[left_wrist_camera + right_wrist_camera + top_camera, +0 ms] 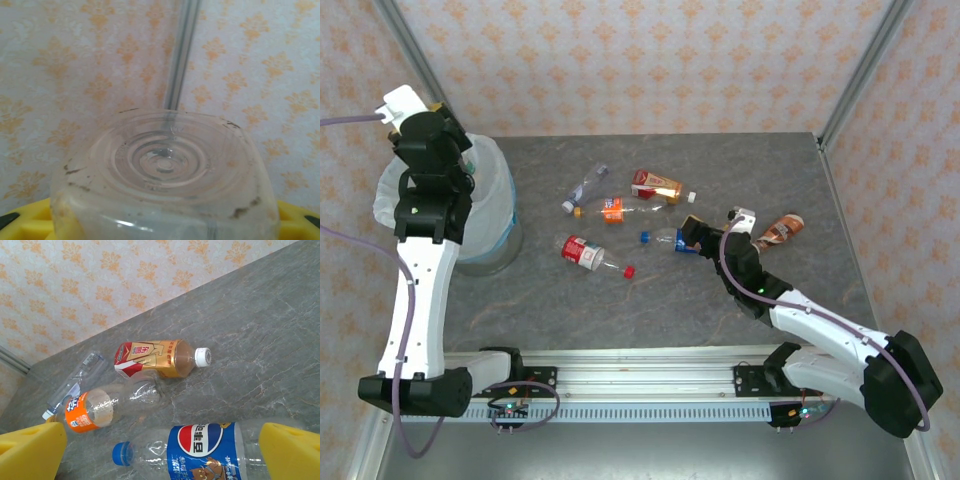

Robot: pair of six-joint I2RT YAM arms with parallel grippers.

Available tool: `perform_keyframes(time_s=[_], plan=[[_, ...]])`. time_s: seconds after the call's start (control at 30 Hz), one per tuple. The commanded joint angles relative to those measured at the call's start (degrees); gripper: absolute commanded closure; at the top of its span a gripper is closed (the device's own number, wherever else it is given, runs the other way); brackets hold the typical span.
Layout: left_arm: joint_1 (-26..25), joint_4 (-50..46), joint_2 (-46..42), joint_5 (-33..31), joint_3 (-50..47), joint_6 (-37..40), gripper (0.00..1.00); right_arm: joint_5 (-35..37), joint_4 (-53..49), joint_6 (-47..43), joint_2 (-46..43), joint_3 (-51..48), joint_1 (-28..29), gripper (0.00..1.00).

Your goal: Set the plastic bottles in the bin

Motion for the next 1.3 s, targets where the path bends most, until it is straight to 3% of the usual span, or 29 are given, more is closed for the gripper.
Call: perform_keyframes(time_s=[0.0, 0.53, 0.9, 1.13, 1.27], plan=[[1.6, -0.1, 0.1, 0.7, -1.5, -3.5, 0.44, -0.9, -1.0, -1.0, 0.8, 1.8, -0.3, 0.01], [6.9, -1.8, 0.4, 7.8, -11.0, -16.7, 0.44, -3.0, -2.8, -2.0, 2.5, 3.4, -0.3, 0.01], [7.9, -2.4, 3.0, 7.1, -15.8, -21.0, 0.42, -5.1, -4.4, -2.3, 3.8, 4.4, -0.3, 0.01], [8.6, -5.8, 3.8, 5.2, -16.9, -24.1, 0.34, -6.0, -4.4, -1.7, 4.7, 4.4, -0.3, 0.01], [8.6, -8.8, 4.2, 3.5, -15.8, -26.3, 0.15, -6.6, -4.0, -1.3, 5.4, 4.5, -0.2, 0.01]])
